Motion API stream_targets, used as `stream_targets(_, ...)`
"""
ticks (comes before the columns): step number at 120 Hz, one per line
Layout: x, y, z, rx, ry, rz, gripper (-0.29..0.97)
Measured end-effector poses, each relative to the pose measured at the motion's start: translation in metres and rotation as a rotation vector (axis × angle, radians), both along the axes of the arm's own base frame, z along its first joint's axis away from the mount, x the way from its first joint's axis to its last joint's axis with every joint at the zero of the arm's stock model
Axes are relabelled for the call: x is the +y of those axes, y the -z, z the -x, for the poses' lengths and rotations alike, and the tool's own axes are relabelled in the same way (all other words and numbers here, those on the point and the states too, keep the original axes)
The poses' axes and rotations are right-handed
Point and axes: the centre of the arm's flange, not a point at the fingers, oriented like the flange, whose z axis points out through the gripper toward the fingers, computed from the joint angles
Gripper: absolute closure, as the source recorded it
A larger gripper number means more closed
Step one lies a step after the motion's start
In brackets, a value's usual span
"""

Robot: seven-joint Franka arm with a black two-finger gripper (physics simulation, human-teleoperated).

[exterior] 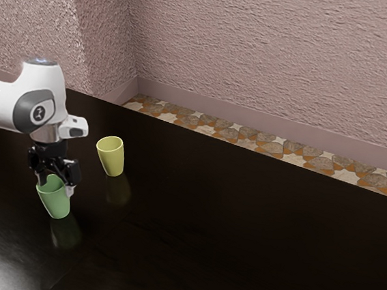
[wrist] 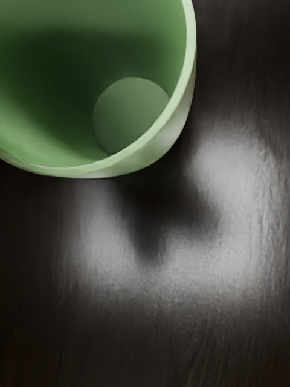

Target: Place the left cup onto the right cup

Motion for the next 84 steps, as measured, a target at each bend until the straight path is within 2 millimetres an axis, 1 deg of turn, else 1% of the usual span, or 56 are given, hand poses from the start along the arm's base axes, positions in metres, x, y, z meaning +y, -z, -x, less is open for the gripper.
stream_targets(36,0.002,0.018,-0.002,0.02,0.004,-0.002,0.0)
stream_targets(71,0.0,0.046,-0.004,0.056,0.006,0.0,0.0)
stream_targets(84,-0.002,0.049,-0.006,0.054,0.009,0.0,0.02)
